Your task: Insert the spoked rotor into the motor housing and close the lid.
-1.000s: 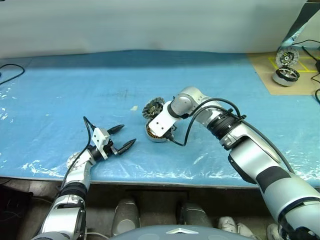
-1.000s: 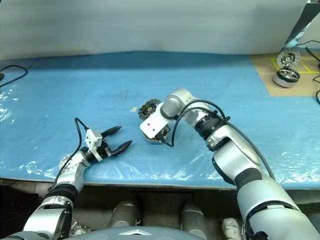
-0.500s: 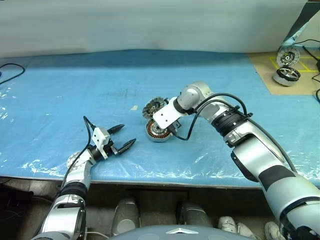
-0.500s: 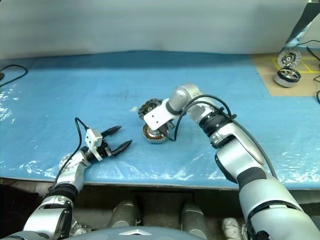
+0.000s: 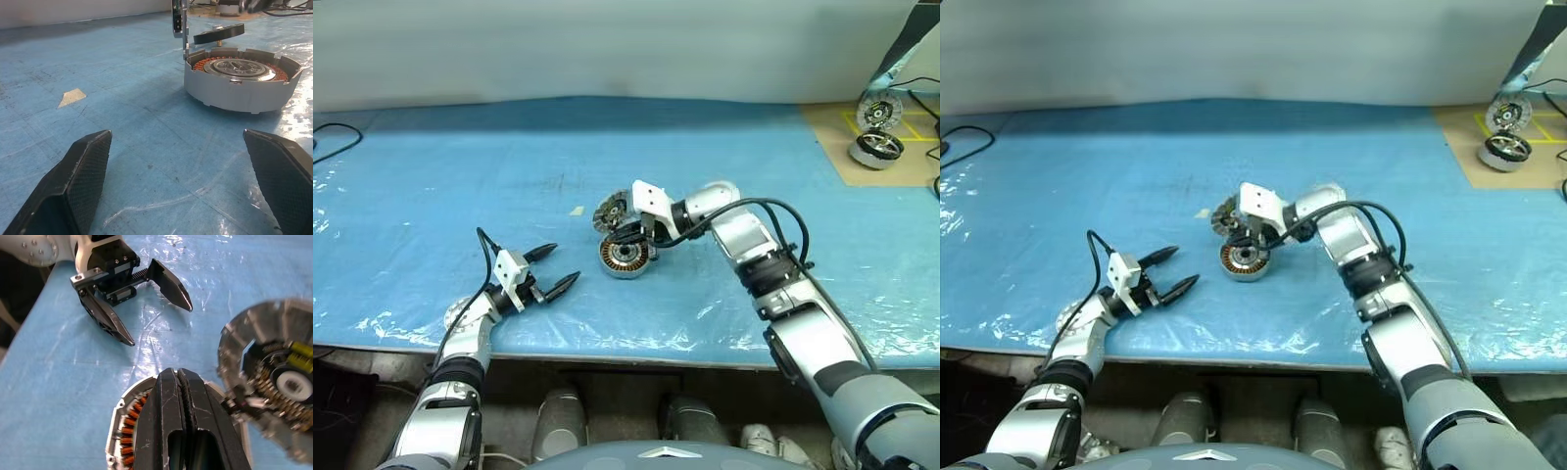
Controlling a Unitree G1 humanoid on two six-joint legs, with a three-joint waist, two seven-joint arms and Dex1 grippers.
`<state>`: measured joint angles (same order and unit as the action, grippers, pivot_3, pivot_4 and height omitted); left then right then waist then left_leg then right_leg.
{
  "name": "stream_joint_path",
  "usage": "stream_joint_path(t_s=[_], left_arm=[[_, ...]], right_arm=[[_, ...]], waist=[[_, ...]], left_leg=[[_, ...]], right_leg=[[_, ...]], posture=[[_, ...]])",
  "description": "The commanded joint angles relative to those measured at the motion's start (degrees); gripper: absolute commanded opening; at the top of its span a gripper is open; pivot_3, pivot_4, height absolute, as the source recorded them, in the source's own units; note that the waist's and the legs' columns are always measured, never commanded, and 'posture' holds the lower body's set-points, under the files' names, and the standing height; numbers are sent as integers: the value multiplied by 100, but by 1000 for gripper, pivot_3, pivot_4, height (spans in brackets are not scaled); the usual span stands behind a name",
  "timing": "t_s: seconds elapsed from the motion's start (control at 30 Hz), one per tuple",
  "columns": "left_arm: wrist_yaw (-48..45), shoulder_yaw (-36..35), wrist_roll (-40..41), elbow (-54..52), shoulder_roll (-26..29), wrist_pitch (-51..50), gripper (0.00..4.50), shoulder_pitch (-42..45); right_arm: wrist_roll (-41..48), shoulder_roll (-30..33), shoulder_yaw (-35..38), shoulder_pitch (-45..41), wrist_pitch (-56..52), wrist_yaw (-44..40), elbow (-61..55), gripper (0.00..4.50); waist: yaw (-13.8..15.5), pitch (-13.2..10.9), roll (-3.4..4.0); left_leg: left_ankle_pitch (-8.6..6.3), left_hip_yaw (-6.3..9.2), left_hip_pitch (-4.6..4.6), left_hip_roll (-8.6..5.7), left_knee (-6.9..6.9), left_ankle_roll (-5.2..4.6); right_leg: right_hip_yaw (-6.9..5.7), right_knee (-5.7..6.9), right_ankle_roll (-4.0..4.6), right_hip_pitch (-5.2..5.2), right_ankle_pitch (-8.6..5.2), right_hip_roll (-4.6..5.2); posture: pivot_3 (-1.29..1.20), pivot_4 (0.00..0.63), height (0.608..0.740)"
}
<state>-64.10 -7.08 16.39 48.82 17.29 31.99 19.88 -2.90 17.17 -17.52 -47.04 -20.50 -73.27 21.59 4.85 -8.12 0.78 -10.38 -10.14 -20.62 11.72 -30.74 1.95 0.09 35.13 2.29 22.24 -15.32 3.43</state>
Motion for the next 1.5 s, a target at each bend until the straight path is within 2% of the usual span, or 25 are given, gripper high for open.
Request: stream_joint_path(t_s=[0.03,0.27,0.67,0.77,0.9,1.03,1.23,1.4,1.5], left_arm=[[19,147,-171,269,-49,-194,4500,-227],[-40,153,-171,253,-15,-181,4500,-251],[-70,155,-172,227,-1,-193,4500,-283],[-70,157,-171,224,0,-188,4500,-289],[-75,161,-171,222,2,-176,4500,-290],[-90,160,-176,238,4,-161,4500,-285],[-105,167,-191,270,10,-142,4500,-261],[-112,168,-196,285,9,-140,4500,-248],[-105,169,-204,303,11,-135,4500,-236]], right_arm=[[419,-98,369,180,-610,423,-435,37],[603,-233,587,225,-745,1093,103,37],[-591,278,-695,596,429,1387,693,37],[-193,82,-333,498,309,1483,660,37],[785,-113,249,409,-493,1049,-66,37],[995,-57,236,450,-751,893,-490,37],[741,14,-66,523,-585,991,-410,37],[5,48,-521,516,19,1543,460,37],[-153,29,-683,536,-9,1630,725,37]], waist=[[-1,0,0],[4,0,1],[-11,6,1],[-28,8,-4],[-28,6,-4],[-21,6,-3],[-19,5,-4],[-27,7,-1],[-34,7,-5]], left_leg=[[0,0,0,0,2,1],[11,-1,-1,-1,9,19],[12,-1,18,-1,12,24],[12,-1,35,-1,18,23],[1,-2,36,-2,28,5],[4,-2,14,-2,29,9],[12,-2,11,-2,28,23],[13,-2,11,-4,28,24],[12,-2,38,-4,28,24]], right_leg=[[0,0,0,1,0,0],[0,-8,-1,4,0,0],[-1,-24,-4,-19,0,-1],[1,-29,-5,-33,-2,0],[2,-29,-3,-29,-2,0],[-2,-29,-3,-9,0,-2],[-4,-28,-4,-8,0,-1],[-3,-28,-4,-8,0,0],[-1,-28,-4,-31,-1,1]], posture=[[0,150,740],[0,150,740],[0,150,740],[0,150,740],[0,150,740],[0,150,740],[0,150,740],[0,150,740],[0,150,740]])
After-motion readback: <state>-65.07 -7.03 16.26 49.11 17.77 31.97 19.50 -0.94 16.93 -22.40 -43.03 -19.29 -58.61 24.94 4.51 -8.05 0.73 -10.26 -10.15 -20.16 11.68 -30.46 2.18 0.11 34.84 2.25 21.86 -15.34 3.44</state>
